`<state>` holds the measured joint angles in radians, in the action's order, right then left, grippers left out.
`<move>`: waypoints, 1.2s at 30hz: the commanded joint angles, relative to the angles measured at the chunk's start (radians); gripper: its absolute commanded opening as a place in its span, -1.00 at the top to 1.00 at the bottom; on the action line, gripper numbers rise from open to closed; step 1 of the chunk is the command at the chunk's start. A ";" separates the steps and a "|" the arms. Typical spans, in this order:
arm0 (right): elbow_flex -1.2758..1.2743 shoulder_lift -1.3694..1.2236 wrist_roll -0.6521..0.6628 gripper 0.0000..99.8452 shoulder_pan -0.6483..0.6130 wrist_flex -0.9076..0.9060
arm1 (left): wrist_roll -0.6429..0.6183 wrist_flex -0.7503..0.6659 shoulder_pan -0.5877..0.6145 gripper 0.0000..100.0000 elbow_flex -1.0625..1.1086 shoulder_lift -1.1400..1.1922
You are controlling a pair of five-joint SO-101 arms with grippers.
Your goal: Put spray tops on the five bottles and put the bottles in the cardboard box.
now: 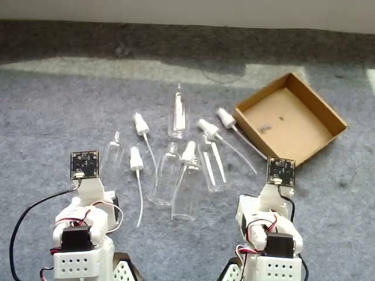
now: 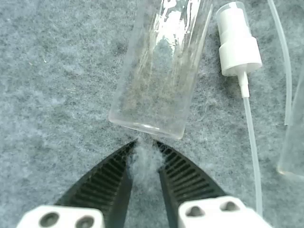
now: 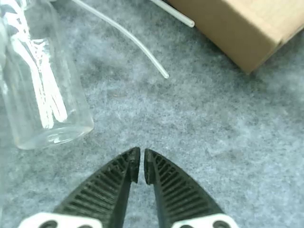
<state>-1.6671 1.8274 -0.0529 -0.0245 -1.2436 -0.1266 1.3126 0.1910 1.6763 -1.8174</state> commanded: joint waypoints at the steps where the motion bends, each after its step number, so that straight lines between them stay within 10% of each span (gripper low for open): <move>1: -0.093 0.010 -0.009 0.99 0.012 0.068 | 0.006 0.006 0.012 0.99 0.019 0.007; 13: -0.096 0.010 -0.009 0.99 0.012 0.418 | 0.006 0.006 0.013 0.99 0.019 0.007; 36: 0.466 -0.030 0.433 0.99 0.064 0.145 | 0.006 0.006 0.013 0.99 0.019 0.007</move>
<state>-1.3479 1.8274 0.3644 0.0261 -1.0641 -0.1266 1.3126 0.1910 1.6763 -1.8174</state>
